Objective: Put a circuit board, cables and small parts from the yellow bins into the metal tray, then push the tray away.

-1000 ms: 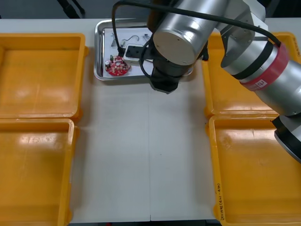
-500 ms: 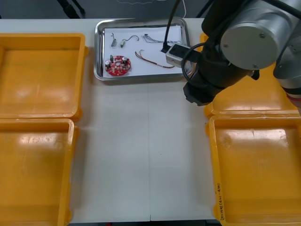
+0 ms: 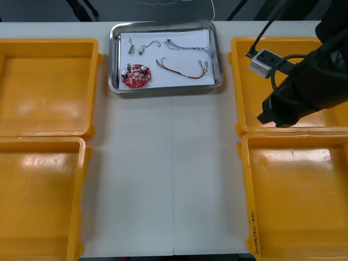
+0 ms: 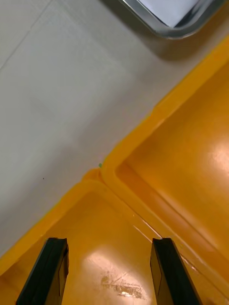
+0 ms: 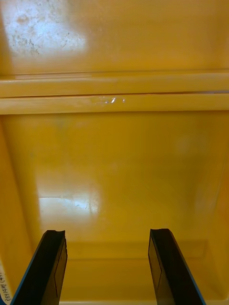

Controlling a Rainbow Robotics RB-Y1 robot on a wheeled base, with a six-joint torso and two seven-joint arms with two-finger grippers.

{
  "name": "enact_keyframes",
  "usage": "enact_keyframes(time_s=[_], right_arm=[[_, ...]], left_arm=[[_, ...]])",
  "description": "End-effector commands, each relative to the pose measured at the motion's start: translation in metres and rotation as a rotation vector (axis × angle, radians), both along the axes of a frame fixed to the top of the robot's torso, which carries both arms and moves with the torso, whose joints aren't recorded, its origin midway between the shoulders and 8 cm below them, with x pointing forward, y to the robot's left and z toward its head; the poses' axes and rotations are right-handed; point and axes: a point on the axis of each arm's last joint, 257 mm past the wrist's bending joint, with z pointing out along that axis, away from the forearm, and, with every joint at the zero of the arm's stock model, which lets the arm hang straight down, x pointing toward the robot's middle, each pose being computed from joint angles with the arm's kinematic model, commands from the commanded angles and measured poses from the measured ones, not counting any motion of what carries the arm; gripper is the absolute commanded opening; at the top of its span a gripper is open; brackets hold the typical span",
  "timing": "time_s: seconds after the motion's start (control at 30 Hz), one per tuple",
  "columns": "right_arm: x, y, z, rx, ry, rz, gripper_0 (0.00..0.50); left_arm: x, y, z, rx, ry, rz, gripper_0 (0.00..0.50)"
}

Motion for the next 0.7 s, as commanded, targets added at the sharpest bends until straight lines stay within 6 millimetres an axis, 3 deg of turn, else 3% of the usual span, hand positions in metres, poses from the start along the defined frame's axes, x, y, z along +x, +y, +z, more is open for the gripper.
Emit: enact_keyframes(time_s=[0.03, 0.23, 0.7], right_arm=[[-0.009, -0.048, 0.003, 0.028, 0.000, -0.125, 0.500], [-0.022, -0.080, -0.006, 0.057, 0.015, -0.235, 0.500], [-0.067, -0.120, -0.031, 0.095, 0.004, -0.533, 0.500]], left_arm=[[-0.007, -0.004, -0.007, 0.042, 0.022, -0.094, 0.500], [-0.007, -0.004, -0.007, 0.042, 0.022, -0.094, 0.500], [-0.007, -0.004, -0.007, 0.042, 0.022, -0.094, 0.500]])
